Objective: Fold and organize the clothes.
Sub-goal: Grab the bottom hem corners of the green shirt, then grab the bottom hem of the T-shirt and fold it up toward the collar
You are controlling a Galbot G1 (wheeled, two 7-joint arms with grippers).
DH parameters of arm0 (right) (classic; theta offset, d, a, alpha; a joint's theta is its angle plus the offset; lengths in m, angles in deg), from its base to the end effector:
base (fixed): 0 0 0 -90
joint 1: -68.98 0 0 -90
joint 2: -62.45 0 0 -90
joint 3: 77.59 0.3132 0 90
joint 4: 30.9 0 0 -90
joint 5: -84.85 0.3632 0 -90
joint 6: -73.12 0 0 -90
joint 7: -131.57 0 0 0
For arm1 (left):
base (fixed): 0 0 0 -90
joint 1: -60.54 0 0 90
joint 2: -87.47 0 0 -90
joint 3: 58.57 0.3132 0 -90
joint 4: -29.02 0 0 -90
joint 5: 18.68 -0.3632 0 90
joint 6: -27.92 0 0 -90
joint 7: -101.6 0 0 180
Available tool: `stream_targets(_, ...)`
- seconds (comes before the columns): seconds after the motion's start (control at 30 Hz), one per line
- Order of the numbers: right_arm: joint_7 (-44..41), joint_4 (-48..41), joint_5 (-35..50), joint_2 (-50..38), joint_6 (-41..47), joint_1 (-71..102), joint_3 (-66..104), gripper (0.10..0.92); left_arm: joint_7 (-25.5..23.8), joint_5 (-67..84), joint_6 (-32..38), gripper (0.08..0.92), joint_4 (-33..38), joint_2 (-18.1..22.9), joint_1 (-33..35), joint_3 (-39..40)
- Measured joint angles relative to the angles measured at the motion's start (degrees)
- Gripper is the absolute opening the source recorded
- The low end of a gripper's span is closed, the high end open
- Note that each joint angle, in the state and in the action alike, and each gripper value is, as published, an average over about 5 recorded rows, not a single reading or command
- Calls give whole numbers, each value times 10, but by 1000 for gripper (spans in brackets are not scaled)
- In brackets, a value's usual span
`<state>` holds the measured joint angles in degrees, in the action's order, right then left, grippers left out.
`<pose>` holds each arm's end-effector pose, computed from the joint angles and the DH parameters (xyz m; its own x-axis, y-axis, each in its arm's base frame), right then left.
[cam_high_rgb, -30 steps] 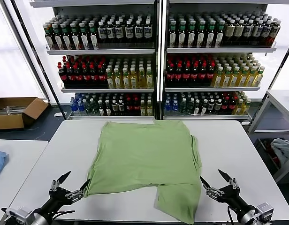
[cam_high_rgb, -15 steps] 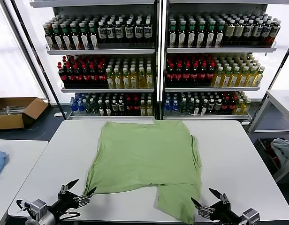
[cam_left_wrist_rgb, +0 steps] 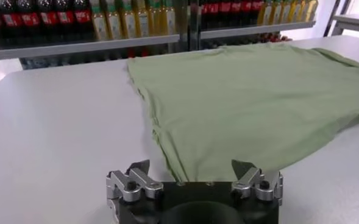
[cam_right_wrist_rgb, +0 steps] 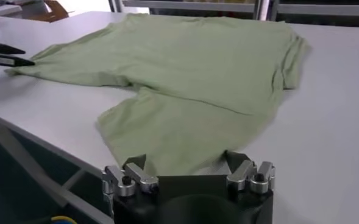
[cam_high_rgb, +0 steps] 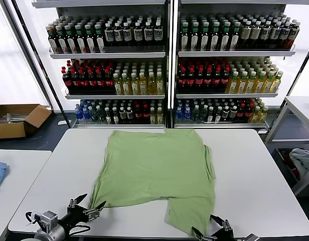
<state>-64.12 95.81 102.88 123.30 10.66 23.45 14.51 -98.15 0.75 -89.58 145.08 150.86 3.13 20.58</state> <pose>0.1525 -0.0561 -0.2600 -0.6652 -0.4322 0.6089 -0.4796 0.8723 0.0953 0.2108 0.1237 -0.2652 -0.7803 0.3032 0.5469 0.3413 0.9393 -0.0337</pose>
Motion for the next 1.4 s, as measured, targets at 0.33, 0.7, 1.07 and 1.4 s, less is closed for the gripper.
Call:
stream_targets(0.33, -1, -4, -3, 5, -9, -2, -5, 334, 5, 1, 3, 597, -14, 6, -4, 12)
stream_targets(0.7, -12, -13, 12, 7, -36, -18, -9, 113, 13, 5, 14, 276, -21, 15, -4, 21)
stream_targets(1.07, -45, -5, 50, 1, -107, -7, 10, 113, 24, 5, 22, 89, -3, 27, 8, 18)
stream_targets(1.4, -86, 20, 86, -2, -175, 48, 49, 113, 36, 4, 15, 88, 55, 33, 39, -4)
